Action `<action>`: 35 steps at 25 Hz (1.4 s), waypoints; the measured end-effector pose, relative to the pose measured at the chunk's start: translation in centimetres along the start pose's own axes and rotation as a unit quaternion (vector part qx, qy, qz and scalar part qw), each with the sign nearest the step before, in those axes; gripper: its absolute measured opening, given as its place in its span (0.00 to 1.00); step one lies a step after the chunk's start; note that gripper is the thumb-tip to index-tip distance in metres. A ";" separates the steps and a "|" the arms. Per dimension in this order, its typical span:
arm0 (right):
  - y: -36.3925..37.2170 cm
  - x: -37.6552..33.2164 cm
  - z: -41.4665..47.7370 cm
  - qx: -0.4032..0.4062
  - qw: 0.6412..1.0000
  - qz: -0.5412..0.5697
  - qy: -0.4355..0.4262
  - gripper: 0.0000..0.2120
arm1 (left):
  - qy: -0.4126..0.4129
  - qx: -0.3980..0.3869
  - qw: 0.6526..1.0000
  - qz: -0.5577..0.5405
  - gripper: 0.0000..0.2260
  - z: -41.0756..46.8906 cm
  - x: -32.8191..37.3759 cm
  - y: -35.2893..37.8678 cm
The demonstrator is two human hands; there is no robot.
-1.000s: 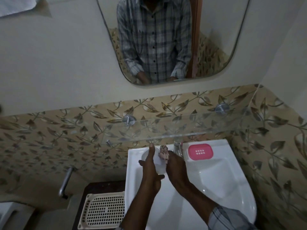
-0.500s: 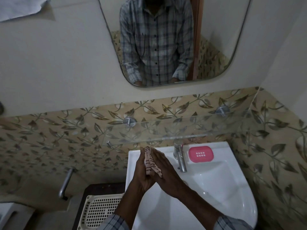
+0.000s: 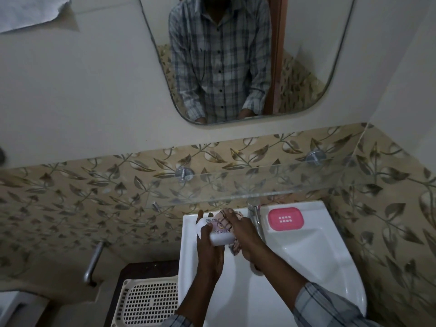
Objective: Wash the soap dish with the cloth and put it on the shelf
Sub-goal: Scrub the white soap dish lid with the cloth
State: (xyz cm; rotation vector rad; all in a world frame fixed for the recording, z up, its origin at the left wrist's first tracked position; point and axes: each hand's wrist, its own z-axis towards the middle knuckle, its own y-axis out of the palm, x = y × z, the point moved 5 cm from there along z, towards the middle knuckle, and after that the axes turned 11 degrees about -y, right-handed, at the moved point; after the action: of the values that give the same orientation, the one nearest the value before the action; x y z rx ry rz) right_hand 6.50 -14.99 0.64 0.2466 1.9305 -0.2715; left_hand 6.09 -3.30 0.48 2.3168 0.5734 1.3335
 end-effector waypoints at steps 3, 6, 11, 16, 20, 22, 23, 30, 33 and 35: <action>0.5 0.9 -1.2 -0.009 1.000 0.016 0.002 0.23 | 0.033 0.057 0.989 0.134 0.24 0.8 -1.1 -1.1; 0.8 1.5 -2.3 -0.059 0.995 0.076 -0.001 0.22 | 0.064 0.082 0.976 0.194 0.21 1.2 -1.1 -2.6; 1.0 3.4 -1.8 -0.097 0.931 0.323 0.138 0.11 | 0.121 -0.071 0.906 0.399 0.29 -0.1 -0.5 -1.6; 0.3 6.0 0.7 0.020 0.934 0.309 0.180 0.19 | 0.028 0.036 0.996 0.080 0.24 0.5 0.6 -5.0; 2.2 5.2 3.4 0.044 0.923 0.327 0.200 0.19 | -0.022 0.106 0.993 -0.039 0.10 0.8 1.6 -6.4; 3.5 4.7 5.0 0.027 0.916 0.354 0.186 0.20 | -0.012 0.099 0.993 -0.061 0.06 0.9 2.2 -6.5; 4.0 5.0 5.5 0.027 0.922 0.334 0.195 0.21 | -0.007 0.098 0.993 -0.062 0.05 1.0 2.4 -6.7; 6.5 6.4 5.7 -0.027 0.951 0.243 0.192 0.15 | -0.039 0.104 0.990 -0.090 0.08 0.8 1.8 -7.5; 4.9 5.2 3.9 -0.125 0.969 0.150 0.153 0.22 | -0.058 0.064 0.993 -0.082 0.14 1.0 1.5 -6.2; 3.1 4.6 2.5 -0.165 0.968 0.143 0.121 0.19 | -0.051 0.036 0.997 -0.044 0.16 1.2 1.3 -4.9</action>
State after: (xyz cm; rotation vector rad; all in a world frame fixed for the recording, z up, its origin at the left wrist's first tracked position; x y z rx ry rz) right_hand 7.95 -12.63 -4.74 0.3435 2.1123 0.2814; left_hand 7.05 1.32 -1.72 2.3714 0.6919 1.1645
